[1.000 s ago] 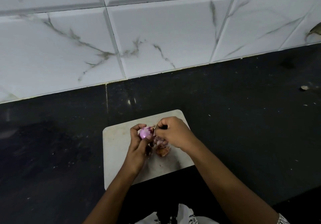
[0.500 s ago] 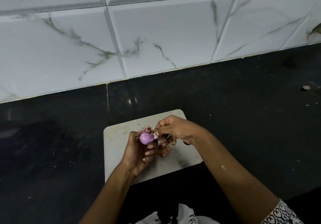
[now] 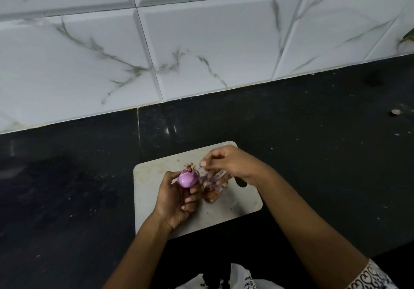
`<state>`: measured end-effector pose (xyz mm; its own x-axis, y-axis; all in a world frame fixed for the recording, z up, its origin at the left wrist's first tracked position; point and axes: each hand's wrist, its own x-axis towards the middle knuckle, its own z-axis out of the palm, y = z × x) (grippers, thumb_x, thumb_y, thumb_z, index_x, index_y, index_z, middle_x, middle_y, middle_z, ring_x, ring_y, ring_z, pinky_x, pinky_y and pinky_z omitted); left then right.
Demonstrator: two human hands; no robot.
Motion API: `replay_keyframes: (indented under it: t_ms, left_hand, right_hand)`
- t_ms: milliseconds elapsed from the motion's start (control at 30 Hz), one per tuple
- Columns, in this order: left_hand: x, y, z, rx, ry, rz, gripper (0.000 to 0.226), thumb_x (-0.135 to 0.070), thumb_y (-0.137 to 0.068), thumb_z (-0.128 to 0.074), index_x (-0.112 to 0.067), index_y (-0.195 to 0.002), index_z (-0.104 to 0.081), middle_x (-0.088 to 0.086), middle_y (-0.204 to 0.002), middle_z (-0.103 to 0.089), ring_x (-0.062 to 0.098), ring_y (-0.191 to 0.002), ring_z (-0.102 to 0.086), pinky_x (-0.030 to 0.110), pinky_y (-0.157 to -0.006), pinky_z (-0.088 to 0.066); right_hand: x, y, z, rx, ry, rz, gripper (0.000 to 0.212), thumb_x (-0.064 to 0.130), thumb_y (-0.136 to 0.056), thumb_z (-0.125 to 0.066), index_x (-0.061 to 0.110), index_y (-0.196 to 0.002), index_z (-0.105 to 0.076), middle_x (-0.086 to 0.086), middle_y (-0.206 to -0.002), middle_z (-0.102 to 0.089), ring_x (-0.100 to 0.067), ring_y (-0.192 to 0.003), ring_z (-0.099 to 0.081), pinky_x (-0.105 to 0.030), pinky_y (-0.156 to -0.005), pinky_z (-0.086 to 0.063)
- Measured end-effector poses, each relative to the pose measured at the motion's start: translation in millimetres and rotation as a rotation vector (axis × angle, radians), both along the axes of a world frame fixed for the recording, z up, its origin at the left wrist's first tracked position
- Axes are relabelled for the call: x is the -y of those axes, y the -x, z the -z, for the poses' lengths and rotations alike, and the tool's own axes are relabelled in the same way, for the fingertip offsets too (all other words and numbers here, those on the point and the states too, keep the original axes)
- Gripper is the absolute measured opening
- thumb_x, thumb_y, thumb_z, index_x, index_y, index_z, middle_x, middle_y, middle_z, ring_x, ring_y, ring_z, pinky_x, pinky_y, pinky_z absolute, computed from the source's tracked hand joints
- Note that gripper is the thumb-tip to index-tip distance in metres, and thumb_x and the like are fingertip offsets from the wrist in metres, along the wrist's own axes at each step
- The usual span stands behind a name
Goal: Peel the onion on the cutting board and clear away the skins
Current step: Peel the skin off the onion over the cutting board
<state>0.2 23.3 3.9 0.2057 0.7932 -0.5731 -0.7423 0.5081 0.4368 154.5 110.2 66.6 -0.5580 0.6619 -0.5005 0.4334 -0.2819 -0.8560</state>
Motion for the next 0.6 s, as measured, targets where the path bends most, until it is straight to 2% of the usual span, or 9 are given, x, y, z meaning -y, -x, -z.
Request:
replay_keyframes:
  t_ms: [100,167,200,267,367,433,467,533,600]
  left_hand:
    - [-2,-6,-3,-0.148,-0.033,-0.008,0.041,-0.042,-0.087,-0.031,-0.009,-0.073,-0.05,0.004,-0.059,-0.044,0.01,-0.041,-0.033,0.014,-0.036,-0.017]
    - [-3,-8,-4,-0.179,-0.042,-0.035,0.042,-0.041,-0.091,-0.028,-0.01,-0.077,-0.053,0.005,-0.06,-0.047,0.01,-0.043,-0.034,0.013,-0.035,-0.019]
    - [-3,-8,-4,-0.18,-0.045,-0.037,0.042,-0.041,-0.091,-0.028,-0.01,-0.079,-0.054,0.005,-0.061,-0.048,0.01,-0.043,-0.034,0.012,-0.035,-0.02]
    - [-2,-7,-6,-0.214,-0.051,-0.003,0.04,-0.043,-0.09,-0.034,-0.01,-0.081,-0.055,0.005,-0.062,-0.048,0.01,-0.043,-0.036,0.012,-0.033,-0.02]
    - [0,-8,-8,-0.318,-0.101,0.073,0.03,-0.041,-0.088,-0.045,-0.014,-0.091,-0.056,0.004,-0.066,-0.06,0.011,-0.045,-0.049,0.015,-0.035,-0.025]
    - [0,-8,-5,-0.418,-0.125,0.072,0.033,-0.043,-0.09,-0.046,-0.015,-0.103,-0.058,0.004,-0.077,-0.07,0.014,-0.057,-0.062,0.021,-0.045,-0.035]
    - [1,-8,-3,-0.455,-0.125,0.045,0.04,-0.047,-0.087,-0.047,-0.014,-0.106,-0.06,0.006,-0.083,-0.072,0.016,-0.065,-0.064,0.023,-0.049,-0.038]
    - [1,-9,-2,-0.473,-0.118,-0.007,0.05,-0.053,-0.081,-0.049,-0.013,-0.108,-0.066,0.013,-0.096,-0.071,0.028,-0.085,-0.062,0.029,-0.057,-0.04]
    - [0,-10,0,-0.444,-0.084,-0.035,0.051,-0.053,-0.083,-0.047,-0.013,-0.108,-0.067,0.016,-0.104,-0.071,0.031,-0.092,-0.063,0.028,-0.058,-0.044]
  right_hand:
    - [16,16,15,0.064,-0.132,0.023,0.028,0.027,-0.08,-0.072,0.011,-0.102,-0.066,0.0,-0.08,-0.065,-0.015,-0.072,-0.064,-0.028,-0.06,-0.055]
    - [17,21,24,0.085,-0.217,0.096,0.017,0.022,-0.078,-0.074,0.013,-0.092,-0.067,-0.001,-0.077,-0.064,-0.017,-0.07,-0.064,-0.032,-0.063,-0.057]
    - [16,21,25,0.083,-0.215,0.129,0.009,0.017,-0.079,-0.074,0.015,-0.083,-0.066,-0.002,-0.074,-0.064,-0.017,-0.067,-0.063,-0.033,-0.063,-0.057]
    - [13,20,26,0.088,-0.18,0.158,0.016,0.008,-0.081,-0.071,0.018,-0.072,-0.062,-0.005,-0.068,-0.064,-0.014,-0.059,-0.061,-0.029,-0.056,-0.055]
    - [13,17,21,0.088,-0.139,0.117,0.015,0.01,-0.085,-0.066,0.019,-0.074,-0.062,-0.005,-0.067,-0.064,-0.012,-0.056,-0.061,-0.02,-0.047,-0.05]
    - [12,16,18,0.038,-0.092,0.129,0.01,0.011,-0.088,-0.063,0.015,-0.079,-0.063,-0.005,-0.069,-0.063,-0.011,-0.055,-0.061,-0.018,-0.045,-0.05]
    - [12,15,16,0.008,-0.068,0.139,0.008,0.011,-0.088,-0.061,0.013,-0.081,-0.062,-0.006,-0.071,-0.062,-0.011,-0.057,-0.061,-0.021,-0.047,-0.053]
    - [10,15,16,-0.018,-0.043,0.154,0.008,0.009,-0.088,-0.06,0.011,-0.081,-0.063,-0.008,-0.075,-0.062,-0.017,-0.067,-0.063,-0.035,-0.067,-0.06]
    - [7,15,17,-0.005,-0.038,0.155,0.008,0.008,-0.088,-0.059,0.009,-0.081,-0.063,-0.009,-0.075,-0.062,-0.02,-0.072,-0.063,-0.038,-0.072,-0.059]
